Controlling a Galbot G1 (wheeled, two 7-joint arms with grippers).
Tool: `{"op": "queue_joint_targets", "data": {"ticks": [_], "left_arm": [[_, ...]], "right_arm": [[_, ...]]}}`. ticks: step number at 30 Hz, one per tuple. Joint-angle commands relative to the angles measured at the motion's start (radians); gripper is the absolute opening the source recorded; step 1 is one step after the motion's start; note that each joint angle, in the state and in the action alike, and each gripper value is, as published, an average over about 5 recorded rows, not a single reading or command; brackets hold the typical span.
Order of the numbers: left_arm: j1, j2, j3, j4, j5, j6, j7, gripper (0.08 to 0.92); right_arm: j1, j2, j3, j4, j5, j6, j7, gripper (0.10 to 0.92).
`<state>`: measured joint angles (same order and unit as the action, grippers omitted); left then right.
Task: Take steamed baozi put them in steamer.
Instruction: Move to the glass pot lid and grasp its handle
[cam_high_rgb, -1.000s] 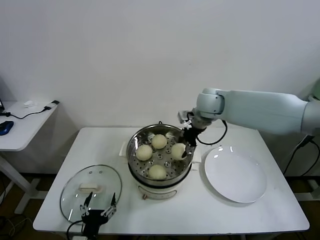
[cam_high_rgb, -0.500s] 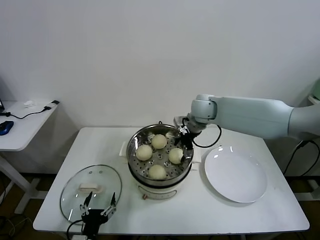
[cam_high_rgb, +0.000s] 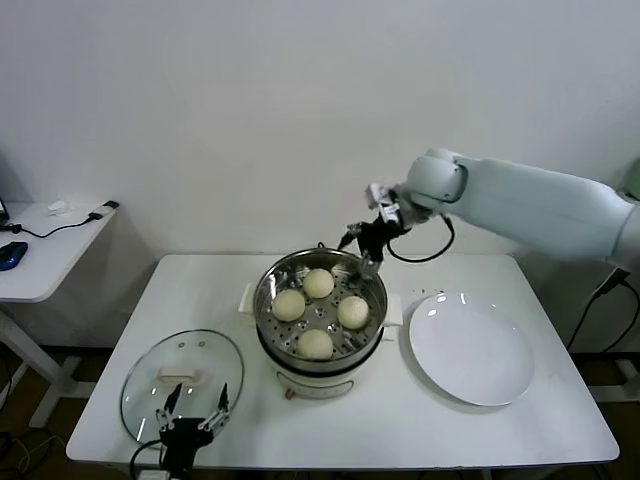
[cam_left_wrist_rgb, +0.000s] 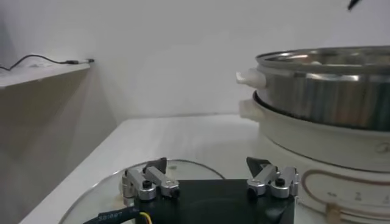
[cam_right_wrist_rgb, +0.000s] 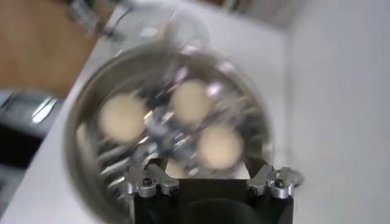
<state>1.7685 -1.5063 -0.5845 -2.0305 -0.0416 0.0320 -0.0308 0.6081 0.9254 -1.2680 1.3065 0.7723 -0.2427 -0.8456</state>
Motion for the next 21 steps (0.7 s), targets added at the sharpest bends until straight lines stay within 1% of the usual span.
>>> {"op": "queue_joint_targets", "data": {"ticks": [1, 3, 6, 9, 12, 15, 21], "left_arm": [[-0.018, 0.023, -0.022, -0.031, -0.112, 0.015, -0.056, 0.823], [-0.025, 0.034, -0.032, -0.034, -0.118, 0.012, -0.053, 0.823], [-0.035, 0.051, -0.046, -0.034, -0.102, -0.003, -0.042, 0.823], [-0.037, 0.073, -0.056, -0.037, -0.075, -0.024, -0.026, 0.823], [-0.043, 0.084, -0.062, -0.035, -0.035, -0.043, -0.017, 0.823], [-0.058, 0.088, -0.064, -0.028, -0.003, -0.06, -0.018, 0.823], [-0.078, 0.097, -0.064, -0.003, 0.093, -0.134, -0.03, 0.823]], "right_arm": [[-0.38, -0.294, 0.65, 0.054, 0.09, 0.021, 0.502, 0.823], [-0.539, -0.365, 0.807, 0.098, 0.068, 0.038, 0.561, 0.823], [-0.827, -0.451, 1.042, 0.169, 0.009, 0.121, 0.651, 0.823], [-1.192, -0.46, 1.366, 0.235, -0.069, 0.201, 0.744, 0.823], [-1.529, -0.388, 1.712, 0.298, -0.112, 0.225, 0.789, 0.823], [-1.787, -0.281, 1.933, 0.347, -0.16, 0.279, 0.776, 0.823], [-2.076, -0.03, 2.11, 0.41, -0.228, 0.404, 0.741, 0.823]]}}
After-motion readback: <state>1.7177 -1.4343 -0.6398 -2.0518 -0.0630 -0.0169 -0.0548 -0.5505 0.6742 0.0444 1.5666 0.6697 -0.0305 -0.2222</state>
